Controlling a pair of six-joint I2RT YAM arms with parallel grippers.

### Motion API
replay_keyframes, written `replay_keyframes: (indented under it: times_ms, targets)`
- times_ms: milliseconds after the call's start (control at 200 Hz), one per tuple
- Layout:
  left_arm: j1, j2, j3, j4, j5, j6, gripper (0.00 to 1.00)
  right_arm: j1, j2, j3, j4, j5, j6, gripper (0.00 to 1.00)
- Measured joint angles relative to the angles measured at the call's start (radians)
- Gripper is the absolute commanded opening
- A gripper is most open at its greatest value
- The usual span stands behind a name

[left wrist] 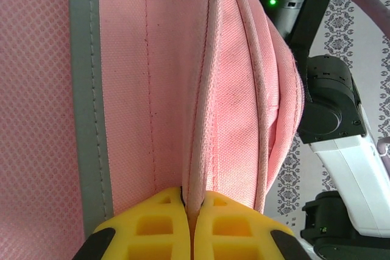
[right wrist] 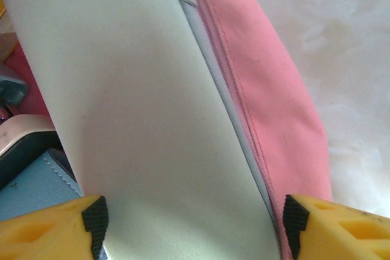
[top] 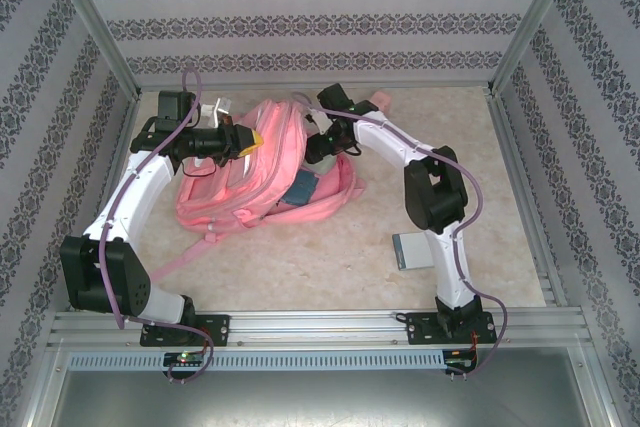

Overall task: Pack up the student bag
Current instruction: Adjust the personal item in the student bag.

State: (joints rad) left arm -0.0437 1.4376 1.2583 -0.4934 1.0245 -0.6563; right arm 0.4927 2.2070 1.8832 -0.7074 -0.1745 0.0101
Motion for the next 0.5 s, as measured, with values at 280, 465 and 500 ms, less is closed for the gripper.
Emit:
replay_keyframes:
  times_ms: [280,465,500]
  targets:
    - [0.0,0.001,0.0,0.001,0.003,0.0,0.0,-0.09,-0.177,-0.136,0.072,-0.045,0.09,0.76]
    - [0.0,0.003,0.0,0.003,0.015,0.002,0.0,-0.117,-0.166,-0.108,0.084,-0.048,0.119,0.74]
    - [0.0,0.003,0.0,0.004,0.015,0.002,0.0,-0.113,-0.156,-0.107,0.084,-0.048,0.12,0.73]
